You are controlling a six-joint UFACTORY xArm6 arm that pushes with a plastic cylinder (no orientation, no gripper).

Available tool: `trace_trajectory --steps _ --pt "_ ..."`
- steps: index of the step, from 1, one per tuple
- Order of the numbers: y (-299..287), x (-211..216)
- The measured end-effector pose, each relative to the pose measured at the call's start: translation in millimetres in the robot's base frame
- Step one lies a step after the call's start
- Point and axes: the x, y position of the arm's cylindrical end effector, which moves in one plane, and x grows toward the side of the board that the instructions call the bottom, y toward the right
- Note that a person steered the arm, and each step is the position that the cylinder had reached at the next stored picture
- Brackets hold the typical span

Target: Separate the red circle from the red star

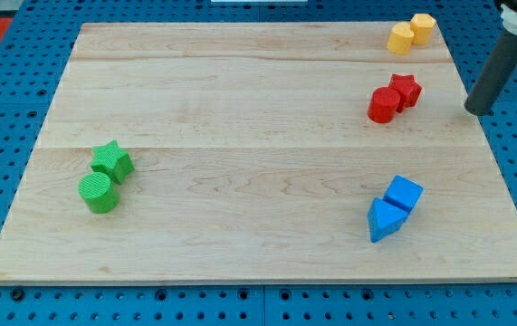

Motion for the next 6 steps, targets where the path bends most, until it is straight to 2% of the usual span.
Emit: trace_trajectory --steps 2,4,5,6 --pt "-26 -10" --pt "-42 -46" --pt "-123 -26" --pt "-186 18"
